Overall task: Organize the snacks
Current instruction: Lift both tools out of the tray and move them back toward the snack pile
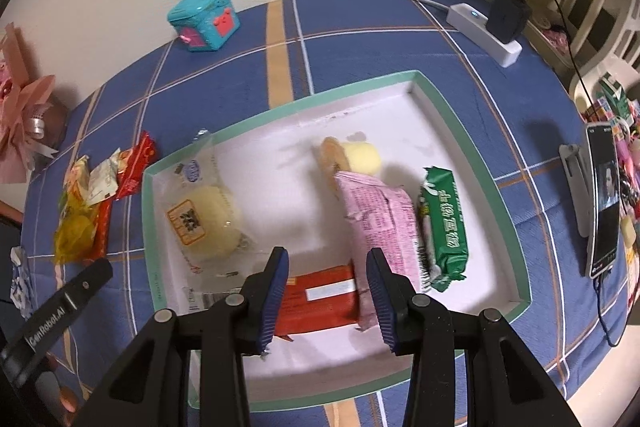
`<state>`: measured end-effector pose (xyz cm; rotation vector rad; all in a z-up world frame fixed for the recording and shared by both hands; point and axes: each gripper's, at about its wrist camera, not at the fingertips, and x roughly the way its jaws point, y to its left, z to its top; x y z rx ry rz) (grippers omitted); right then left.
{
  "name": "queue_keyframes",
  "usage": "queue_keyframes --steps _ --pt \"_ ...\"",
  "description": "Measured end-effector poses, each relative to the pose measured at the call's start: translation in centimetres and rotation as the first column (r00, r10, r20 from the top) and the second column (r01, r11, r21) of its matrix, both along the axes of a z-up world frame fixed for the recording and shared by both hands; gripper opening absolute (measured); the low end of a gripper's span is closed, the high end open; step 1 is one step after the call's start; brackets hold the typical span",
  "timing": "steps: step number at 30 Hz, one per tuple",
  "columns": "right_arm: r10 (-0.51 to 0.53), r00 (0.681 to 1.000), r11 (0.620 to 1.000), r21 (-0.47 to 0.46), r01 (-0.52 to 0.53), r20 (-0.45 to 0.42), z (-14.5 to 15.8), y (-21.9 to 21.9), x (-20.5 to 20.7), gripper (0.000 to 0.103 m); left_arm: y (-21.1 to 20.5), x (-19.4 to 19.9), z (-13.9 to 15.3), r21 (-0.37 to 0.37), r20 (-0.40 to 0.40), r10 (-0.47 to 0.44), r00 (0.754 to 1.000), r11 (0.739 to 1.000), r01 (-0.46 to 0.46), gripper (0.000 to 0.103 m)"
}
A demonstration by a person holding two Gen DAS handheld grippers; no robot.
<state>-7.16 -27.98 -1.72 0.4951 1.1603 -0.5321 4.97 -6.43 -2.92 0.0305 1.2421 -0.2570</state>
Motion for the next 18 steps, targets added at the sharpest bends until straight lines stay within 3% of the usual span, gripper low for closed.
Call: queue_keyframes --steps 6,8,10,18 --pt "0.016 1.0 1.0 -0.01 -0.016 -0.008 0.0 0.7 0.4 0.043 0.9 0.4 0.0 0.002 0.001 0.017 1.0 1.0 -0.017 0.068" --pt "0.018 1.0 1.0 -0.009 -0.018 -0.012 -0.1 0.7 0.5 0.046 0.9 0.5 -0.1 0.01 0.0 0.022 1.0 1.0 -0.022 0.078" --pt "0.013 1.0 1.0 -0.008 -0.013 -0.014 -0.2 0.7 0.5 0.067 1.0 0.6 -0.3 0.03 -0.001 0.035 0.999 0.999 -0.035 0.091" --pt "0.021 0.999 0.999 -0.031 -0.023 -0.039 -0.9 0.7 0.9 0.103 1.9 0.9 -2.0 0.112 -0.028 0.074 0.997 0.991 -0.07 0.102"
